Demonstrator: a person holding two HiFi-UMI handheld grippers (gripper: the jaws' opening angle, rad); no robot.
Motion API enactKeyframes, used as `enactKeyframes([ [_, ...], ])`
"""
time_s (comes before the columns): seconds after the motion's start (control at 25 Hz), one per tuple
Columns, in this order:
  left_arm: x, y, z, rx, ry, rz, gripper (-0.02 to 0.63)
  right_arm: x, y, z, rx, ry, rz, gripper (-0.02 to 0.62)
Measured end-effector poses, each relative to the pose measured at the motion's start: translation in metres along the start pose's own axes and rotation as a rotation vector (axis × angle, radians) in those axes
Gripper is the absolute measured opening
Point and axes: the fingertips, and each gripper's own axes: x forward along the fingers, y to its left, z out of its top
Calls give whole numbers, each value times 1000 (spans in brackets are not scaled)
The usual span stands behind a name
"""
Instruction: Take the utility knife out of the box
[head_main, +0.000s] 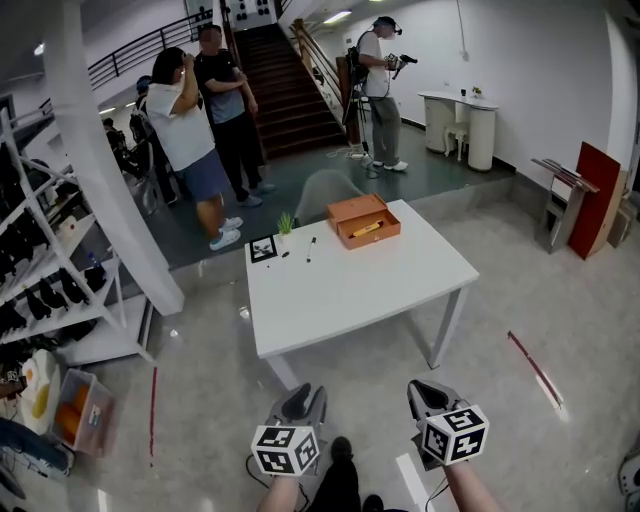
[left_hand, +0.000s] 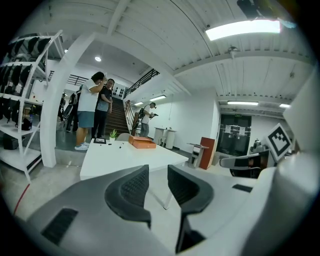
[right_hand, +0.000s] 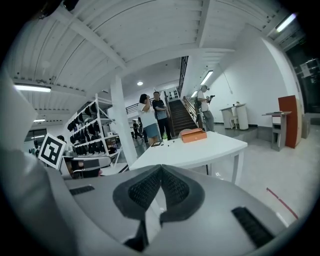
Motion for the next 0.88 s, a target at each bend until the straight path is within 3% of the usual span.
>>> enactKeyframes([
  [0.4,70,39,21,31,7,-16,121,62,-31,20,20,7,-34,2],
  [0.88,189,111,67,-9,9,-70,138,175,-69,69,58,-4,-68,2],
])
